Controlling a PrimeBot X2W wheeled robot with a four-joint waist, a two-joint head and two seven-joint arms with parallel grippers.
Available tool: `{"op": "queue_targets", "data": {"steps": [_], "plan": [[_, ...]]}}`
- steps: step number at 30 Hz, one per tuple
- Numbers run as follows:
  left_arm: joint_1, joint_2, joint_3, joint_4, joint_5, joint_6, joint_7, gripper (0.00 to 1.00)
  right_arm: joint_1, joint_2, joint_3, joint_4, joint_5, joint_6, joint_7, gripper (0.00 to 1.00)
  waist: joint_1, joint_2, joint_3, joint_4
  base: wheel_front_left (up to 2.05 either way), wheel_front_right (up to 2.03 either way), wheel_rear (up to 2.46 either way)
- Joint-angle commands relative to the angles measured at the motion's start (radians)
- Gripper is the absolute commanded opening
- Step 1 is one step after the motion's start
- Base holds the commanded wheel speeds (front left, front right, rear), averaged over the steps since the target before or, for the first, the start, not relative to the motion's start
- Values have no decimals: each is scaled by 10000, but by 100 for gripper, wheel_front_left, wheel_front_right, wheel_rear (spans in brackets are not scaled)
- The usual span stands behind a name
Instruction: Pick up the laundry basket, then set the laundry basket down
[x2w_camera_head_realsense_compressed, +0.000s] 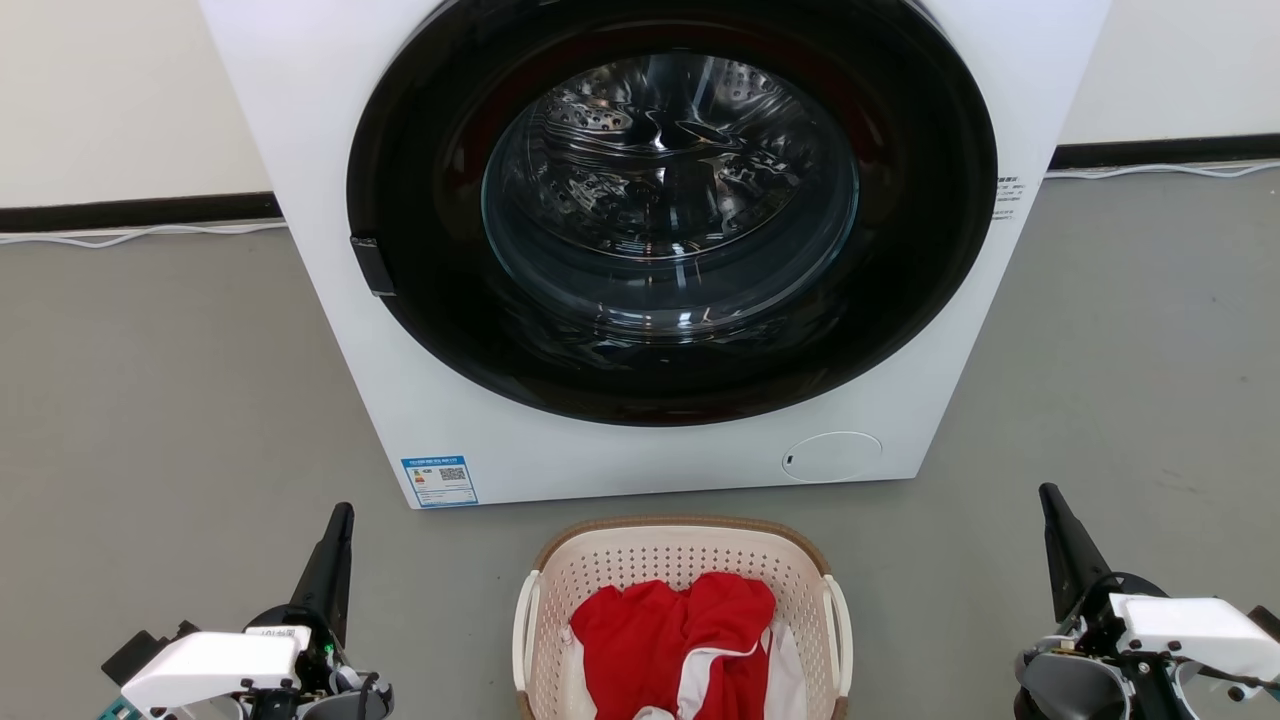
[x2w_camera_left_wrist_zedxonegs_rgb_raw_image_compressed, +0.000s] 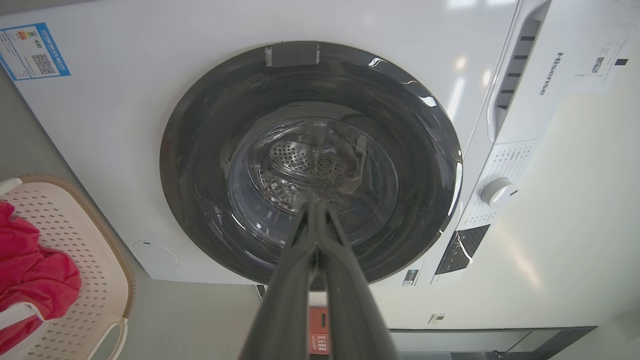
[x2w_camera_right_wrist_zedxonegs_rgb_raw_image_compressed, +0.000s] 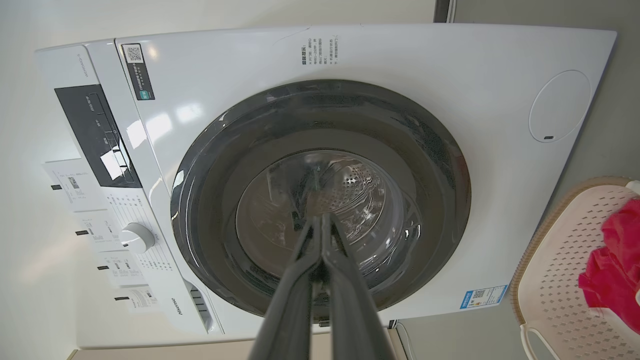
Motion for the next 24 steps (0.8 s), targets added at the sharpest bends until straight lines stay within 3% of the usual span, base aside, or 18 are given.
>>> {"op": "queue_targets", "data": {"steps": [1, 19, 20, 24], "plan": [[-403, 104, 296, -290, -48, -69, 60, 0, -243, -27, 182, -303, 68, 73, 74, 0, 0, 0, 0, 0, 0, 0, 0], [-403, 104, 295, -290, -48, -69, 60, 0, -243, -27, 182, -303, 68, 73, 74, 0, 0, 0, 0, 0, 0, 0, 0], [0, 0, 0, 4, 0, 0, 0, 100, 0, 0, 0, 4, -2, 0, 0, 100, 0, 0, 0, 0, 0, 0, 0], [108, -65, -12, 285, 12, 5, -50, 100, 85, 34, 53, 256, -15, -3, -25, 100, 0, 0, 10, 0, 0, 0, 0]]}}
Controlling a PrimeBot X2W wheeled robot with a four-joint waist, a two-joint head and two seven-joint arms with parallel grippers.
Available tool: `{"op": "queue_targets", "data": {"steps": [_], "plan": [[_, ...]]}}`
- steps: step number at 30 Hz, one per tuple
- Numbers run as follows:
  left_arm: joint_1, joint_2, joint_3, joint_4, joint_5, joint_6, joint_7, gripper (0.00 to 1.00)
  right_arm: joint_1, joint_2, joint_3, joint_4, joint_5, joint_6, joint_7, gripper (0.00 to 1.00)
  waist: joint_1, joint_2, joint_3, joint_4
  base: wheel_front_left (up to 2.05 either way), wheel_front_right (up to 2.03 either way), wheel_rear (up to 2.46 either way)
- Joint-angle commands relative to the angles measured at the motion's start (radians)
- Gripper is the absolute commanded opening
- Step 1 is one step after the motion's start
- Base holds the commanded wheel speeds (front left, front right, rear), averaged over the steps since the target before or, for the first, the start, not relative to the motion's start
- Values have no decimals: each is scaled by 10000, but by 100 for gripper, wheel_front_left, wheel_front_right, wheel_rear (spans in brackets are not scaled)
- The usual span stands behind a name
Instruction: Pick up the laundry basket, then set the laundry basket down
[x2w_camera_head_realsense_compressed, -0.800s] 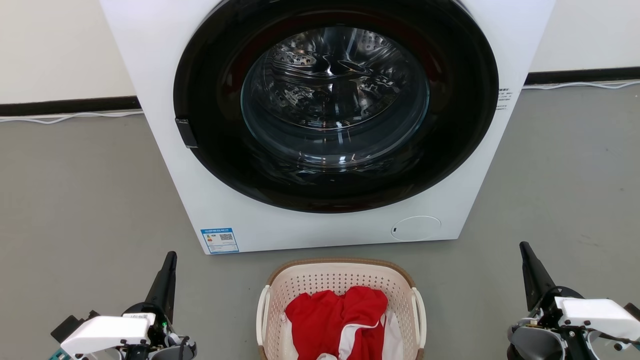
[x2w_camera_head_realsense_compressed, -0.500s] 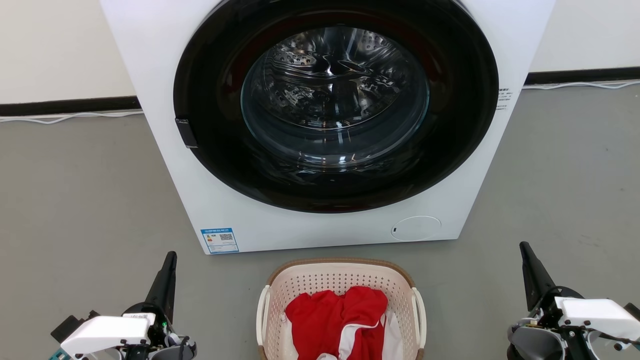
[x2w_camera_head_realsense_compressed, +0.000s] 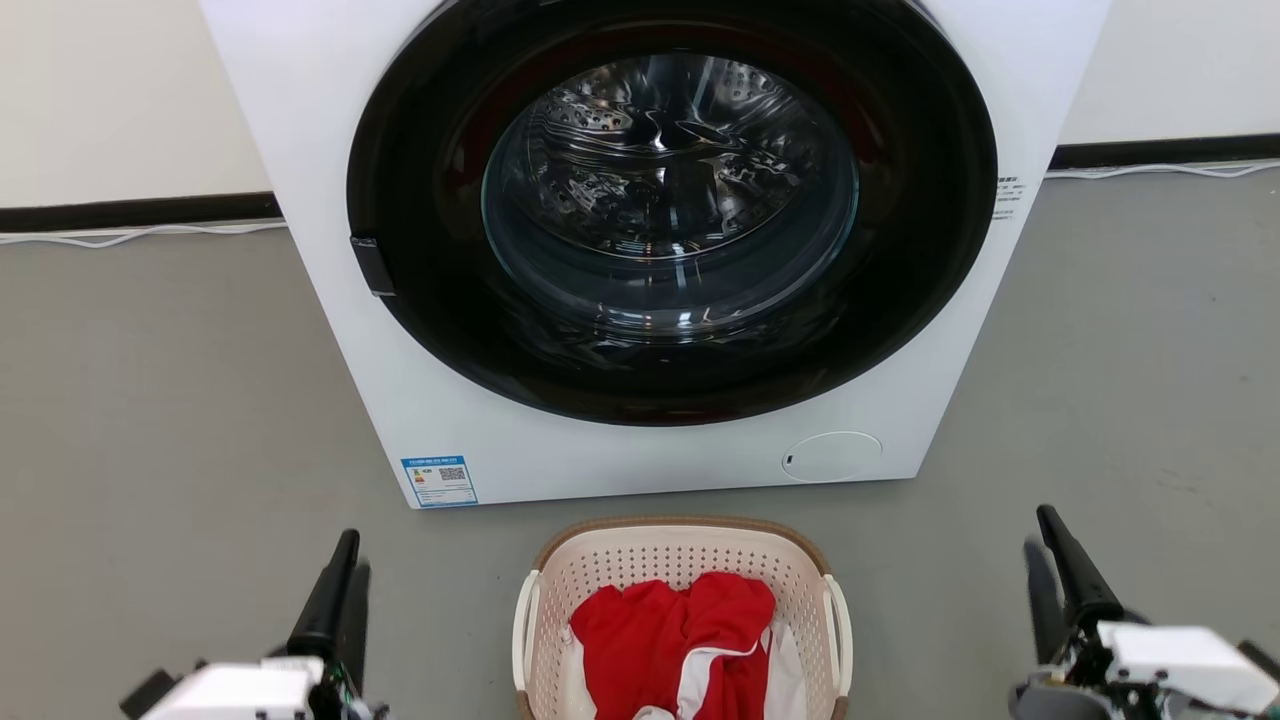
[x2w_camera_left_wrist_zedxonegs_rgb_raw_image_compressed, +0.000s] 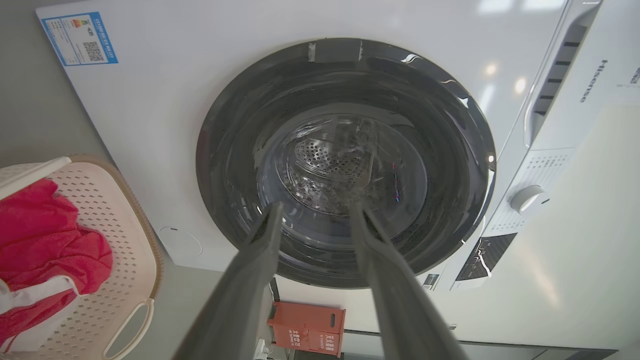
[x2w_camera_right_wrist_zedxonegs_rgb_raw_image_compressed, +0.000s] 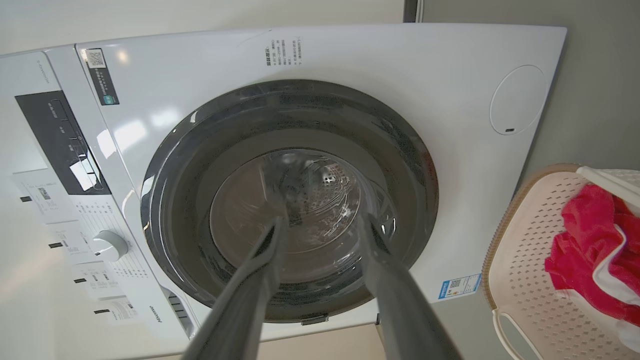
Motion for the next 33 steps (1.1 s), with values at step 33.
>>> {"op": "queue_targets", "data": {"steps": [33], "plan": [[-294, 205, -461, -682, 2684, -20, -979, 100, -254, -319, 1020, -898, -2187, 21, -979, 100, 0, -1, 132, -39, 0, 0, 0]]}}
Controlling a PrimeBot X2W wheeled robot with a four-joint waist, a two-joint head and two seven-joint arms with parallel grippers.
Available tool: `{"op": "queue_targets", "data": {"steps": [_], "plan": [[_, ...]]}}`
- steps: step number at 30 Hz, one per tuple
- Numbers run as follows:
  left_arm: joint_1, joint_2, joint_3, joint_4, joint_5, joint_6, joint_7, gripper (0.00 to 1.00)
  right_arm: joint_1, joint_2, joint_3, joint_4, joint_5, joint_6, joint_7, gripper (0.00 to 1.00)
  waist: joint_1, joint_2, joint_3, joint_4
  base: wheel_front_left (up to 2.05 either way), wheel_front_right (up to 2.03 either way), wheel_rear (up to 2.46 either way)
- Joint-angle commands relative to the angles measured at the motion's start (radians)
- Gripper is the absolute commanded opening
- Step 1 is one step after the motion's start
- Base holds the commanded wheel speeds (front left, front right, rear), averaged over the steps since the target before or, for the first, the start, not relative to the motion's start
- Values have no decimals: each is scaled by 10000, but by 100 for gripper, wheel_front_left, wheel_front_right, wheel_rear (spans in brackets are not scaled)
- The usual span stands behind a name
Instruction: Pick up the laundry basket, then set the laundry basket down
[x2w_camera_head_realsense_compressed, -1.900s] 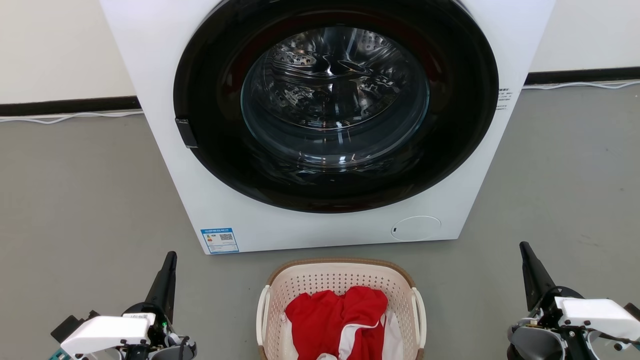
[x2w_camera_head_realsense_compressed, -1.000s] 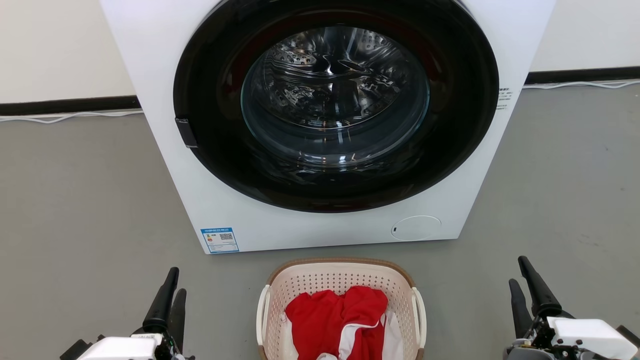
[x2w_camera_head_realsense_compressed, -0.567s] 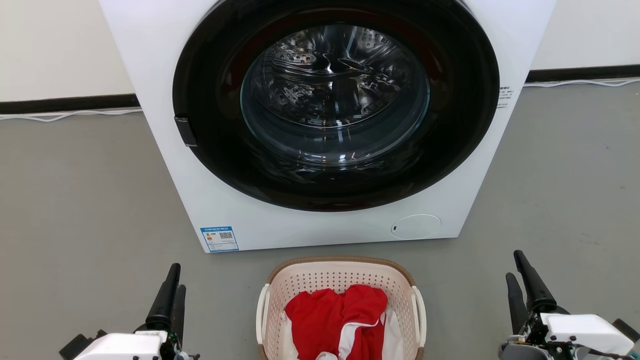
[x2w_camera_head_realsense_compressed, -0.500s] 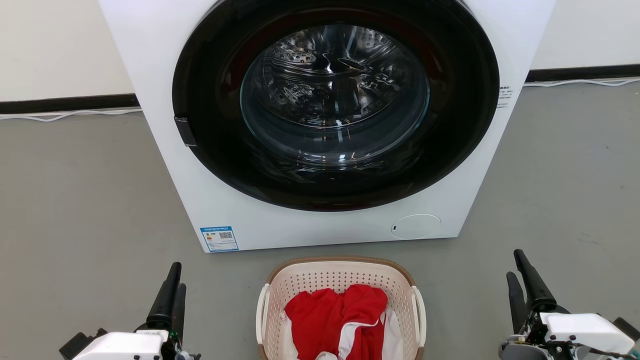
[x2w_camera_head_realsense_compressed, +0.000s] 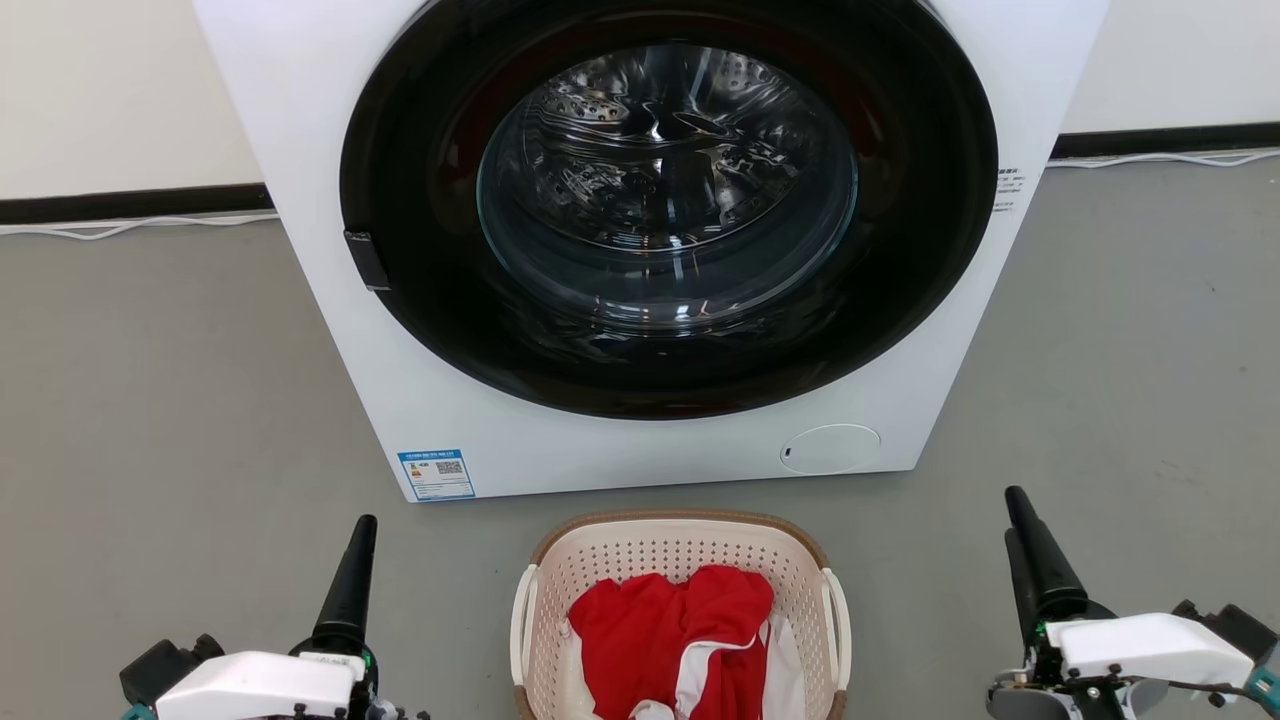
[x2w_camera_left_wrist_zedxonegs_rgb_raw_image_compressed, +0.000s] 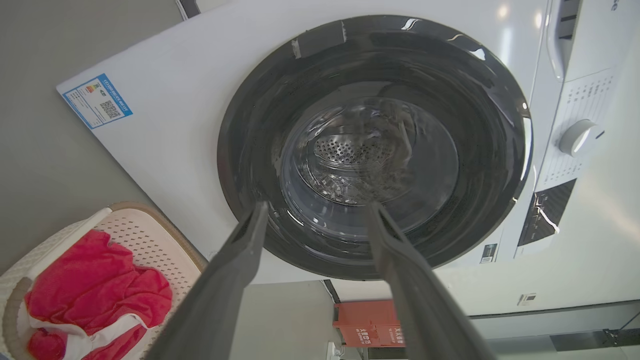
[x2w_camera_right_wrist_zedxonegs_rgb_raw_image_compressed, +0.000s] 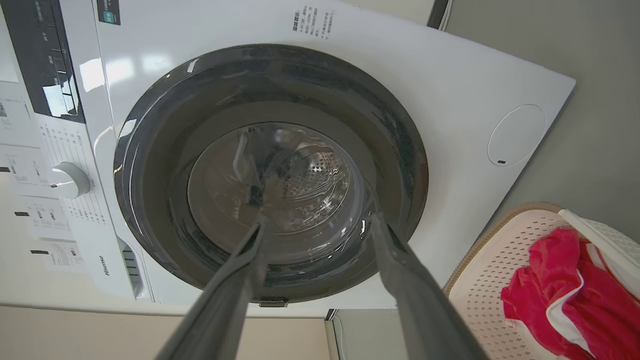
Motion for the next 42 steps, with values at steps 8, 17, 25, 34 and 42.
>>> {"op": "queue_targets", "data": {"steps": [8, 17, 25, 34, 42], "plan": [[-537, 152, 62, -304, 1733, -27, -292, 100, -481, -233, 354, -398, -1316, 25, -404, 100, -1, -1, 27, -2, 0, 0, 0], [-579, 100, 4, -423, 2948, -31, -527, 100, -525, -289, 489, -436, -2396, 30, -639, 100, -2, -1, 36, -6, 0, 0, 0], [-604, 74, 16, -578, 3895, -36, -762, 100, -549, -304, 611, -555, -3356, 35, -874, 100, -2, -1, 50, -15, 0, 0, 0], [-649, 74, -117, -682, 4820, -42, -1025, 100, -590, -362, 807, -618, -4324, 41, -1137, 100, -2, -1, 68, -16, 0, 0, 0], [-685, 76, -156, -708, 5823, -47, -1289, 100, -627, -425, 1008, -720, -5262, 46, -1402, 100, -2, -1, 88, -18, 0, 0, 0]]}}
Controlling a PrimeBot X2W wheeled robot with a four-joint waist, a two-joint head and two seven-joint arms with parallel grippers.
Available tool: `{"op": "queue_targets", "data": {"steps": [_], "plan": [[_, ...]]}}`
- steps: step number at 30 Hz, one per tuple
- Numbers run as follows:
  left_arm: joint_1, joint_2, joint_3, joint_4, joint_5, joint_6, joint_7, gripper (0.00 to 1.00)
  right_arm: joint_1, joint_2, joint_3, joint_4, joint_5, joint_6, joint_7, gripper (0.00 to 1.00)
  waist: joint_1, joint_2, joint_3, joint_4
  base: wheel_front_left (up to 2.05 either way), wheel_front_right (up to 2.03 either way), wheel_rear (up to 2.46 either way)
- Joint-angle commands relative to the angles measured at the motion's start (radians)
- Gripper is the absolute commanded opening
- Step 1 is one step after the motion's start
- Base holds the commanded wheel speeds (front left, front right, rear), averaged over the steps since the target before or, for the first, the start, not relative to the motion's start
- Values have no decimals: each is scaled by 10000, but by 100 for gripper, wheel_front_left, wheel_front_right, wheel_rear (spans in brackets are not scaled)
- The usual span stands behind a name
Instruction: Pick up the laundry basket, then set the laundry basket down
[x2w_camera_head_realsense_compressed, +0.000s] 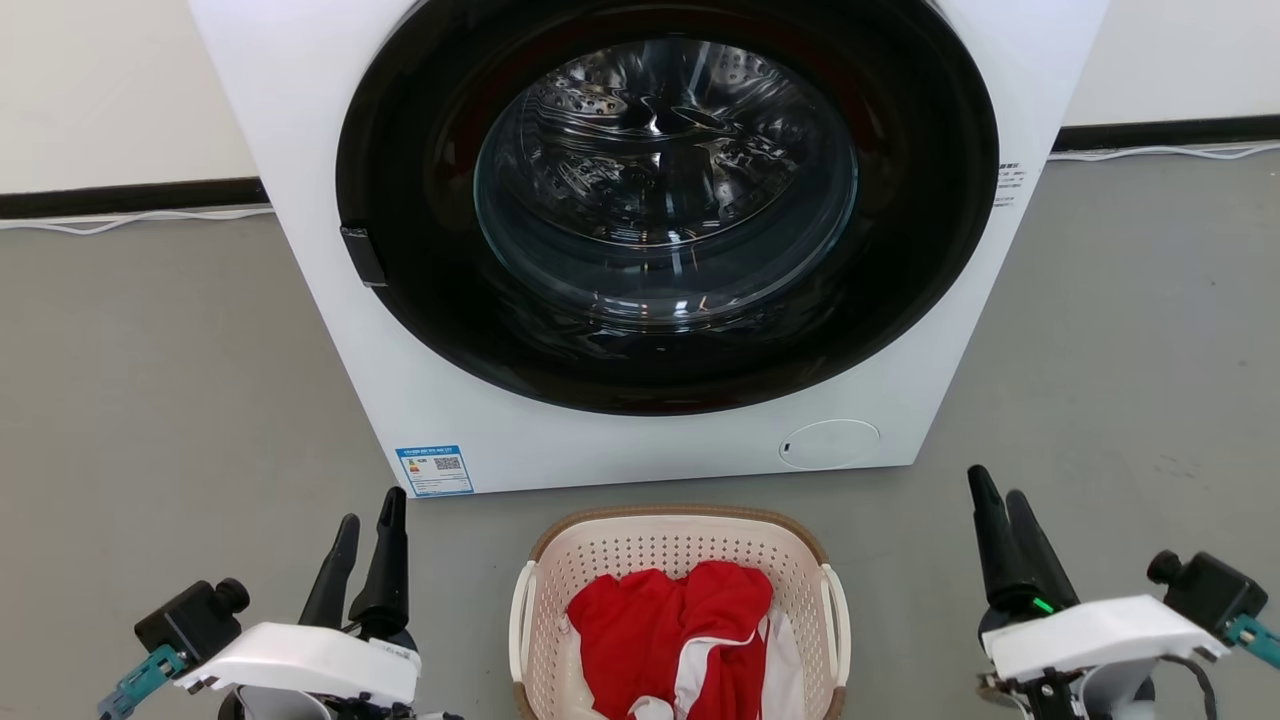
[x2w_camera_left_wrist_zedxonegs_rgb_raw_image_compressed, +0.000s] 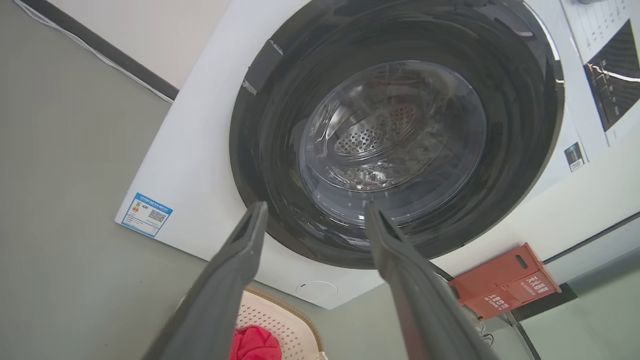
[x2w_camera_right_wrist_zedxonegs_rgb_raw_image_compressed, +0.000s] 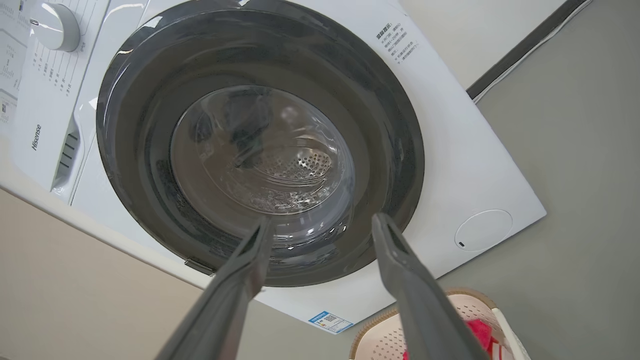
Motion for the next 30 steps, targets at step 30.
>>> {"op": "queue_targets", "data": {"steps": [30], "plan": [[-682, 107, -71, -679, 3506, -63, -1000, 100, -668, -136, 458, -481, -3429, 64, -1036, 100, 0, 0, 188, -20, 0, 0, 0]]}}
